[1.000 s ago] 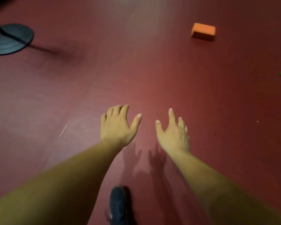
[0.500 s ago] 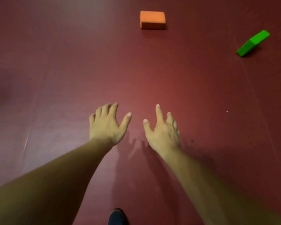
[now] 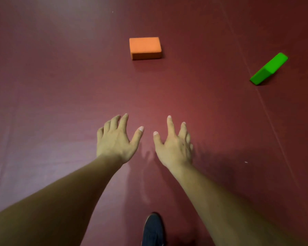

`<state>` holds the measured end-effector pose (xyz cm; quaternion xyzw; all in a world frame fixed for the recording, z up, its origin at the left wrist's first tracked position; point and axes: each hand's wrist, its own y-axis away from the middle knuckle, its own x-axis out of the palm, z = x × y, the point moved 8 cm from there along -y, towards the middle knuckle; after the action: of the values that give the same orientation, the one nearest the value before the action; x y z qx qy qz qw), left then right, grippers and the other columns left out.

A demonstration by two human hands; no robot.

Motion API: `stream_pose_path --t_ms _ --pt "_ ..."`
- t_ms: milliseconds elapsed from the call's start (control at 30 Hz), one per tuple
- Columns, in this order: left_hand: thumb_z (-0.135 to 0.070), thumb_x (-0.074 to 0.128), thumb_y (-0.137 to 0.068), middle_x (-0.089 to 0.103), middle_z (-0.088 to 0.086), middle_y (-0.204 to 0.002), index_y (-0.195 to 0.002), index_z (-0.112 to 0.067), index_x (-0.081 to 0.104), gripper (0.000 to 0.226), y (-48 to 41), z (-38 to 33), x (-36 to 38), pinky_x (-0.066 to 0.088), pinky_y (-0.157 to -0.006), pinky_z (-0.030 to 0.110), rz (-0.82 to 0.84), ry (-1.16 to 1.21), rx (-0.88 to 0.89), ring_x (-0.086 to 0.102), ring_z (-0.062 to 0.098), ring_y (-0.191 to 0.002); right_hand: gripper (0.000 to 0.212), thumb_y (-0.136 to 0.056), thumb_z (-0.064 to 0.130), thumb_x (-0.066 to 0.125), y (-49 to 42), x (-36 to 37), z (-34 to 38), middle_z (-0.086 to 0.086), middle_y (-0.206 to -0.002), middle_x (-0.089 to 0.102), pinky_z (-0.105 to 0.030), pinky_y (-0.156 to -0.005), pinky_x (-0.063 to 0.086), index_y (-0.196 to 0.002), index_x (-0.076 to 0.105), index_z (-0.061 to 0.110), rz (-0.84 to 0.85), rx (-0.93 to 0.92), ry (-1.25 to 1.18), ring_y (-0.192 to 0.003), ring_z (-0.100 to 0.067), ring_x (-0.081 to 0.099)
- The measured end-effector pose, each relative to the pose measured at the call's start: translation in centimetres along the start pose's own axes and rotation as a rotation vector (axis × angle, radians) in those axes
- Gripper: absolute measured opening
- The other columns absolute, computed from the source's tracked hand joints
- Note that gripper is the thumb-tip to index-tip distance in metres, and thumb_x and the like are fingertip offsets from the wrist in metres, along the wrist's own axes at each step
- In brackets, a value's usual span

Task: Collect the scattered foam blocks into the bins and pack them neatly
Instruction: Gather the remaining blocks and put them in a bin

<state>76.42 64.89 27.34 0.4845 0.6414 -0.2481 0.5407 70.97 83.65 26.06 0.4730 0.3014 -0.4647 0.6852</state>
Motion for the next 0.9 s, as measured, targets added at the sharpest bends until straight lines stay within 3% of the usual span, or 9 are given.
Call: stream_pose_path --t_ms 200,333,467,900 --pt "-0.076 0.011 -0.089 0.036 0.001 -0.158 -0.157 -0.024 0.028 0.087 -12.6 -2.9 -2.9 0.020 -0.118 0.045 0.000 -0.023 0.030 0.027 0.021 -0.146 0.078 -0.097 0.067 0.036 -11.9 -4.3 3.3 -0.011 -0.169 0.007 -0.053 -0.119 0.021 -0.161 0.001 0.039 -0.007 0.053 -0.018 -0.155 -0.032 0.009" --pt "-0.078 0.008 -0.089 0.030 0.005 -0.162 -0.159 -0.028 0.022 0.087 -22.0 -3.4 -2.9 0.018 -0.120 0.046 0.055 -0.063 0.022 0.023 0.024 -0.149 0.083 -0.097 0.066 0.035 -20.2 -5.5 6.3 -0.013 -0.169 0.001 -0.051 -0.120 0.022 -0.161 -0.005 0.032 -0.012 0.045 -0.007 -0.154 -0.034 0.010" --pt "-0.078 0.014 -0.091 0.017 0.006 -0.167 -0.161 -0.032 0.009 0.084 -31.7 -4.4 -2.7 0.014 -0.122 0.047 0.117 -0.117 0.032 0.015 0.027 -0.152 0.081 -0.098 0.065 0.035 -28.7 -6.4 8.6 -0.013 -0.168 -0.001 -0.052 -0.119 0.021 -0.161 -0.004 0.034 -0.014 0.041 0.002 -0.153 -0.035 0.009" --pt "-0.076 0.011 -0.093 0.001 0.006 -0.170 -0.161 -0.031 -0.008 0.083 -55.9 -8.2 0.6 0.009 -0.124 0.049 0.226 -0.274 0.079 0.004 0.026 -0.155 0.079 -0.098 0.064 0.038 -50.7 -6.4 11.8 -0.014 -0.168 0.004 -0.050 -0.118 0.022 -0.161 -0.002 0.038 0.052 0.125 -0.012 -0.151 -0.036 0.016"
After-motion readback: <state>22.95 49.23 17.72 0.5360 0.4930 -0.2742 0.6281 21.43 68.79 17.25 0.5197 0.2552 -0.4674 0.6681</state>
